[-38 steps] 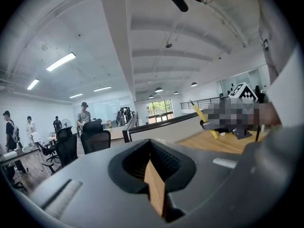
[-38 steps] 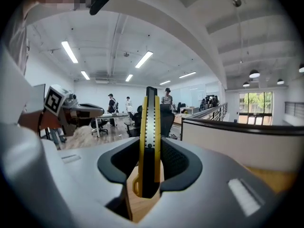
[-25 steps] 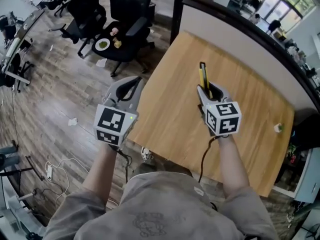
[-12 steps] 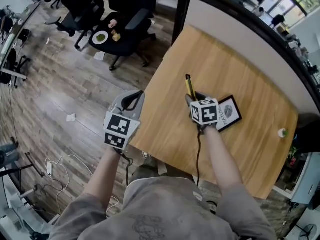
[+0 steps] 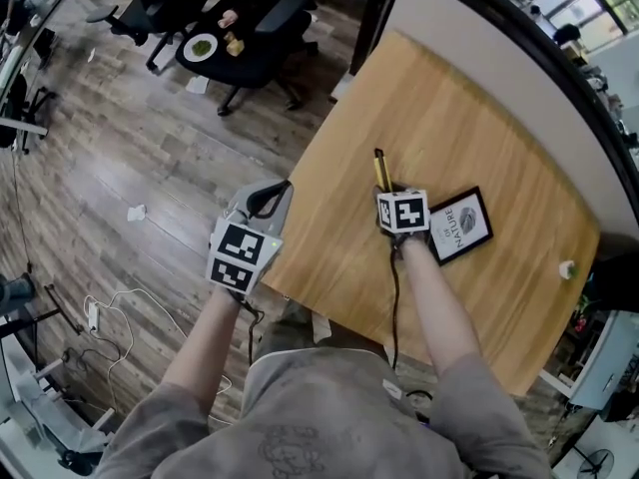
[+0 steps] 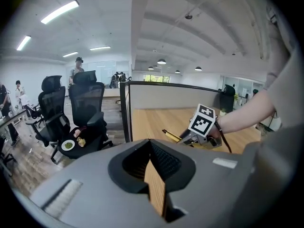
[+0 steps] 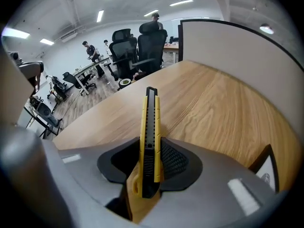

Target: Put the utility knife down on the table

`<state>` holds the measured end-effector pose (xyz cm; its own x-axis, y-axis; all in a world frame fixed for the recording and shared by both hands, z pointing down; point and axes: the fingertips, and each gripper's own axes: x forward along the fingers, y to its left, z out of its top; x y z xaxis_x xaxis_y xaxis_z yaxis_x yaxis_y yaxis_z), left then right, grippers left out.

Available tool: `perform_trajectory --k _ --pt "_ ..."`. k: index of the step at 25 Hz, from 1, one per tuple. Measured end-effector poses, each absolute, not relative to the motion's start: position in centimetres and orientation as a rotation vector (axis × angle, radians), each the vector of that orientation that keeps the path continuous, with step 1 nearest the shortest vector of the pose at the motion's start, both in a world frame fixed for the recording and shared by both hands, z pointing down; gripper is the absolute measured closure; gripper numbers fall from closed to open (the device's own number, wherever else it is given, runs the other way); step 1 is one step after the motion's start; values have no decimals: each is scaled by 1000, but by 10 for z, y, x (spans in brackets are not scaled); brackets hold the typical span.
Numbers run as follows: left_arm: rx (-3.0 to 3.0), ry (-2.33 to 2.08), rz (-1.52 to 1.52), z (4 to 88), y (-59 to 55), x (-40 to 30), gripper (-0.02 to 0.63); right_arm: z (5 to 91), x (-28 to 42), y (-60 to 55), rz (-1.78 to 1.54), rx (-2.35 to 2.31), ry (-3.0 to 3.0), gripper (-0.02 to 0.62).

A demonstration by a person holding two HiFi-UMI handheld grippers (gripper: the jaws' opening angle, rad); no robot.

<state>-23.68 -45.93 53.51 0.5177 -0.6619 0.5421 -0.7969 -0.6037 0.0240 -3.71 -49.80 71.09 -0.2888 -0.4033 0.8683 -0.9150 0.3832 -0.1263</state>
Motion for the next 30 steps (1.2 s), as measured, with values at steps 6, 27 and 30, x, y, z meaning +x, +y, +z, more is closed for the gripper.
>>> perform_trajectory --k 6,27,30 --pt "2474 -1217 700 538 -454 -242 606 715 -37 -500 807 1115 -1810 457" --pt "2547 -1411 629 445 -435 -269 606 539 -38 -483 654 1272 -2172 477" --pt "2588 -1450 592 412 -430 -270 606 472 -43 -466 546 1283 -2318 511"
